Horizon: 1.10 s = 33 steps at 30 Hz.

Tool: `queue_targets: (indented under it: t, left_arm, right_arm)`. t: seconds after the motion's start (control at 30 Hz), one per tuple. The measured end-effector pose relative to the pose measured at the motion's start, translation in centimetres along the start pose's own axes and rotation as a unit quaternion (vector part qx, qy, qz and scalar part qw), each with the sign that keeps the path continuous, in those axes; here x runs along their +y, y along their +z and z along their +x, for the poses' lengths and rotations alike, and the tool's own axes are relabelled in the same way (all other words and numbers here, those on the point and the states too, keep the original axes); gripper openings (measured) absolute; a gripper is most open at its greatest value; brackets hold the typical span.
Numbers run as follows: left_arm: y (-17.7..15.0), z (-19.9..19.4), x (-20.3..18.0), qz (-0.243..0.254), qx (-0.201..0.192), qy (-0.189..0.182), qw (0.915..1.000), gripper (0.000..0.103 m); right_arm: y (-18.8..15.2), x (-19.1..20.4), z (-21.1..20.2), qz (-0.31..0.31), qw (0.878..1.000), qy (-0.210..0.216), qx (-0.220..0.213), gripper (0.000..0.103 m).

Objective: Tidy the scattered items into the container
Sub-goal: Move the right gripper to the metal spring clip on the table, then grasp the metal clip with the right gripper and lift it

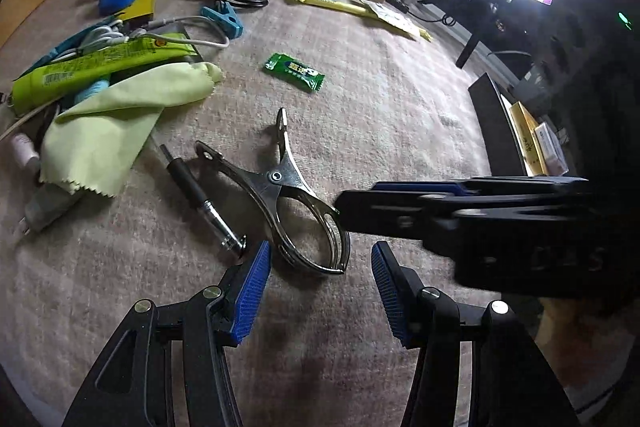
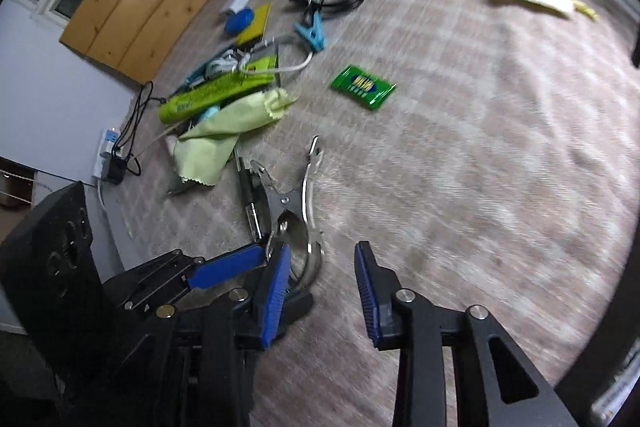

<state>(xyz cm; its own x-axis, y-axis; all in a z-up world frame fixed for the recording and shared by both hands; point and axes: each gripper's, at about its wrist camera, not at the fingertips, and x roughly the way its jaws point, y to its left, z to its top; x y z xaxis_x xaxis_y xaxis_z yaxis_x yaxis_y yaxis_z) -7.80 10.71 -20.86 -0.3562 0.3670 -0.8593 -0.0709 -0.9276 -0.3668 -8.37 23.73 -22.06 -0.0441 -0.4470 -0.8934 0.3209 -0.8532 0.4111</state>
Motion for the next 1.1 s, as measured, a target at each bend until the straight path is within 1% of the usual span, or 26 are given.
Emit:
queue_targets:
  t: [0.1, 0.2, 0.23, 0.3, 0.37, 0.53, 0.73, 0.93, 1.1]
  left_arm:
    - [0.0, 0.6, 0.0, 0.003, 0.006, 0.001, 1.0, 0.056]
    - [0.2, 0.8, -0.2, 0.013, 0.004, 0.0, 0.9999, 0.055]
    - [0.2, 0.8, -0.2, 0.015, 0.005, -0.001, 0.9999, 0.055]
    - [0.2, 0.9, -0.3, 0.015, 0.005, -0.002, 0.9999, 0.055]
    - [0.3, 1.0, -0.5, 0.019, 0.004, 0.002, 0.9998, 0.055]
    - [0.3, 1.1, -1.0, 0.024, 0.006, 0.007, 0.9997, 0.055]
    - [0.1, 1.0, -1.9, 0.031, 0.005, 0.006, 0.9995, 0.053]
    - [0.0, 0.4, -3.3, 0.043, 0.001, 0.004, 0.9991, 0.053]
    - [-0.1, -0.2, -5.2, 0.062, -0.007, 0.005, 0.9981, 0.053]
  right_arm:
    - [0.3, -0.3, 1.2, 0.01, 1.0, 0.002, 0.011, 0.026]
    - [0.3, -0.8, 2.3, 0.028, 0.999, 0.013, 0.023, 0.021]
    - [0.1, -1.0, 2.5, 0.035, 0.999, 0.019, 0.026, 0.017]
    - [-0.2, -1.2, 2.5, 0.039, 0.999, 0.023, 0.017, 0.016]
    - [-0.4, -1.1, 2.5, 0.04, 0.999, 0.026, 0.015, 0.013]
    - [-0.8, -0.9, 2.3, 0.038, 0.999, 0.014, 0.006, 0.012]
    - [-1.5, -1.5, 1.6, 0.049, 0.999, 0.012, -0.004, 0.012]
    - [-2.2, -2.1, 0.3, 0.054, 0.998, 0.011, -0.018, 0.012]
    - [-2.9, -2.7, -1.3, 0.059, 0.998, 0.012, -0.036, 0.012]
